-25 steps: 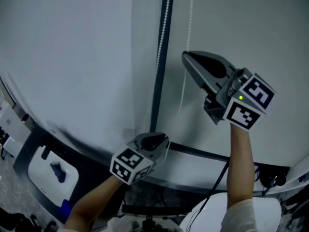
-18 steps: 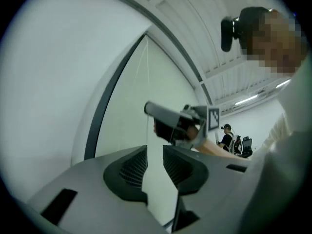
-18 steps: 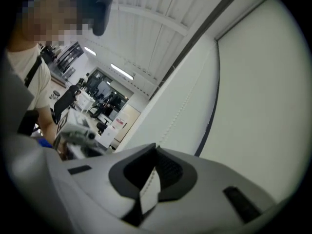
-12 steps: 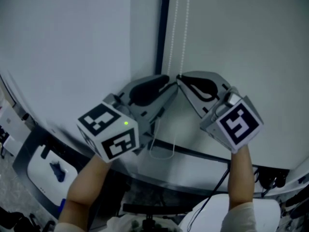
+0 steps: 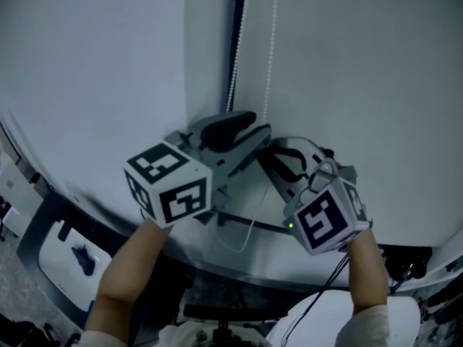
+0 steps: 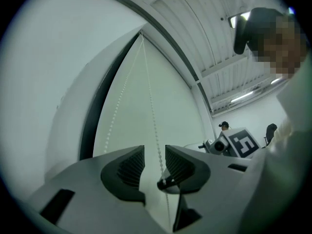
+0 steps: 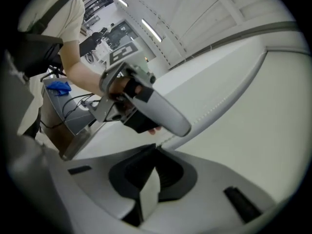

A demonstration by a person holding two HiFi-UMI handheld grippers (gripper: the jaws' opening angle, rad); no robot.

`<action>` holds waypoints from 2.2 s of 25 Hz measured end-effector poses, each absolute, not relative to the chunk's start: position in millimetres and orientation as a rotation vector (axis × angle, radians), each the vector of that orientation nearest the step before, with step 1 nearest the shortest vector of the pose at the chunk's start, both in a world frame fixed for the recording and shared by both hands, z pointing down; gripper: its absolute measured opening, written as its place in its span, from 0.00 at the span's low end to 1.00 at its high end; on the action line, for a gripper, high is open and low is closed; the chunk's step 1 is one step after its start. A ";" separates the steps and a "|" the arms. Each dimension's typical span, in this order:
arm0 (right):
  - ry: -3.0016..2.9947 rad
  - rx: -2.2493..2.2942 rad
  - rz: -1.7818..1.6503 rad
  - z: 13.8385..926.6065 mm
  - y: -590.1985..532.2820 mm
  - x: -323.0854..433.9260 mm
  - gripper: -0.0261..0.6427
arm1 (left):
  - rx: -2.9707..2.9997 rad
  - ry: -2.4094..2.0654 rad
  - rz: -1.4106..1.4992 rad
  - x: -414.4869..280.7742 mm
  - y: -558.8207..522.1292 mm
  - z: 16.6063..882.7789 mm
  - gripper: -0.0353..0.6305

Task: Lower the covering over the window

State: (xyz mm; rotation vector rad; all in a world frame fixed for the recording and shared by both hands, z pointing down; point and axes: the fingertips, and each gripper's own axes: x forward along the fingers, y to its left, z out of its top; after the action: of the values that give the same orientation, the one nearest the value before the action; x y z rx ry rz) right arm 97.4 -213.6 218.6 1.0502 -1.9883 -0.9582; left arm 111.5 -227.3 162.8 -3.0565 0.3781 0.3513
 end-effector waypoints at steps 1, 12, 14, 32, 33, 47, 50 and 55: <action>-1.979 1.029 -0.949 225.0 -214.1 97.5 0.05 | -3.054 0.373 0.363 110.6 -226.2 157.5 0.23; -1.907 0.818 -0.653 390.5 -209.7 101.0 0.05 | -3.000 0.376 0.370 112.7 -228.5 139.1 0.23; -1.913 0.811 -0.606 404.1 -208.1 104.7 0.05 | -3.000 0.393 0.384 110.5 -230.2 137.4 0.23; -1.918 0.760 -0.611 410.9 -203.3 104.3 0.08 | -2.868 0.575 0.314 98.5 -236.2 136.4 0.09; -1.950 0.773 -0.596 408.1 -203.2 103.9 0.11 | -2.866 0.584 0.316 96.6 -236.9 136.5 0.09; -2.992 1.087 -0.141 211.6 -190.7 127.6 0.22 | -2.957 0.560 0.249 98.8 -229.9 201.4 0.09; -3.104 1.175 -0.168 181.0 -195.7 131.4 0.21 | -2.992 0.559 0.221 103.2 -231.4 222.4 0.09; -3.129 1.171 -0.135 157.3 -208.2 119.2 0.19 | -3.021 0.542 0.142 108.9 -225.2 258.8 0.09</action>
State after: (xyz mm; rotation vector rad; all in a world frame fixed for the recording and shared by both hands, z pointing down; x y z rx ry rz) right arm 119.2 -208.2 157.3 1.1711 -3.1292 -0.1350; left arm 108.9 -225.2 258.8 -3.0210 0.5424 0.1424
